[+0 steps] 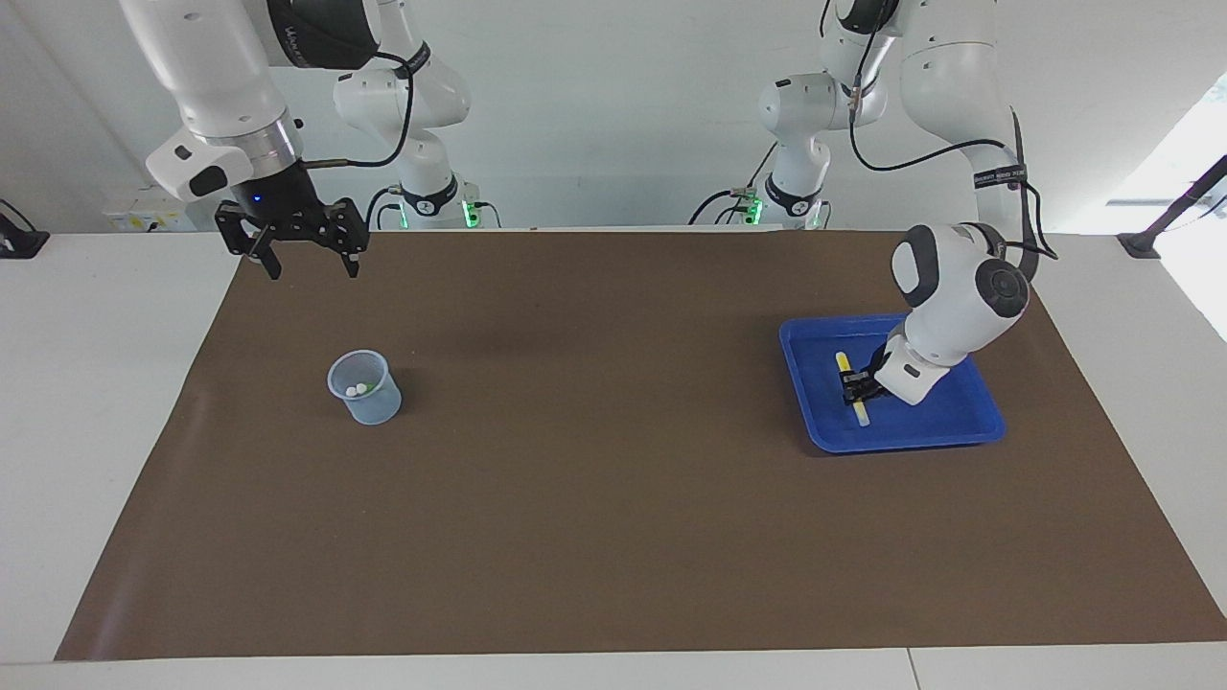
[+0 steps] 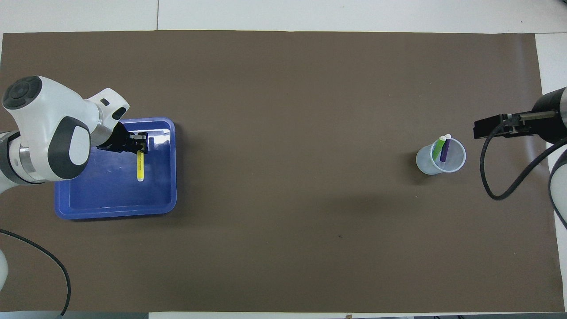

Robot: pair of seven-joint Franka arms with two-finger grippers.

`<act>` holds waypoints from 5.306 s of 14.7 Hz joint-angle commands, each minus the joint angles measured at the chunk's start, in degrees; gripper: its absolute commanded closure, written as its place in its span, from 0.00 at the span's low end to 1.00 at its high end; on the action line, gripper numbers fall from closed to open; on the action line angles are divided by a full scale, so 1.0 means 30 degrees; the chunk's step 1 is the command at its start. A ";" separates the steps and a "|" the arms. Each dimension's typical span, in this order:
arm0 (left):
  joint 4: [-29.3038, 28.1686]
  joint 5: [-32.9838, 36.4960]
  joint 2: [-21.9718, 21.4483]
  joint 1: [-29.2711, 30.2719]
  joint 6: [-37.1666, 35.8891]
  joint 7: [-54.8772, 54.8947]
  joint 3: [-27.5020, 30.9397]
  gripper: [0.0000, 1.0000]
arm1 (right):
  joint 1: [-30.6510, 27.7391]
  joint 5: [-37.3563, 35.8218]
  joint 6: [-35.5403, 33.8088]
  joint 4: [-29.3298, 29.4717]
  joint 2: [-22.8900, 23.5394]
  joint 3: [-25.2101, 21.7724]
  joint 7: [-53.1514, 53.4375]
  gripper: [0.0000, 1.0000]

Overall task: Right arm passes pens to left for tray arrangement
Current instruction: 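Lower the yellow pen into the blue tray and open the left gripper, then reach the right gripper to the green pen while the left gripper rises, then lift the green pen with the right gripper toward the left gripper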

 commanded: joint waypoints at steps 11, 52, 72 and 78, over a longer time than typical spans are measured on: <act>-0.0106 0.0268 0.0028 -0.0035 0.0049 0.0081 0.0106 0.00 | -0.0218 -0.0824 -0.0992 0.1760 0.1471 0.0161 0.4425 0.00; 0.2473 -0.2720 -0.5334 0.0522 -0.6281 -0.5310 0.0165 0.00 | -0.0159 -0.2615 0.3490 -0.2104 0.6046 0.0659 2.2332 0.45; 0.2473 -0.2720 -0.5334 0.0493 -0.6163 -0.5339 0.0165 0.00 | -0.0276 -0.0715 -0.0405 0.0002 0.2473 0.0630 1.9345 1.00; 0.2736 -0.3333 -0.5451 0.0405 -0.6632 -0.7504 0.0136 0.00 | -0.0276 0.4552 -0.0292 0.1470 0.2501 0.0776 2.0828 1.00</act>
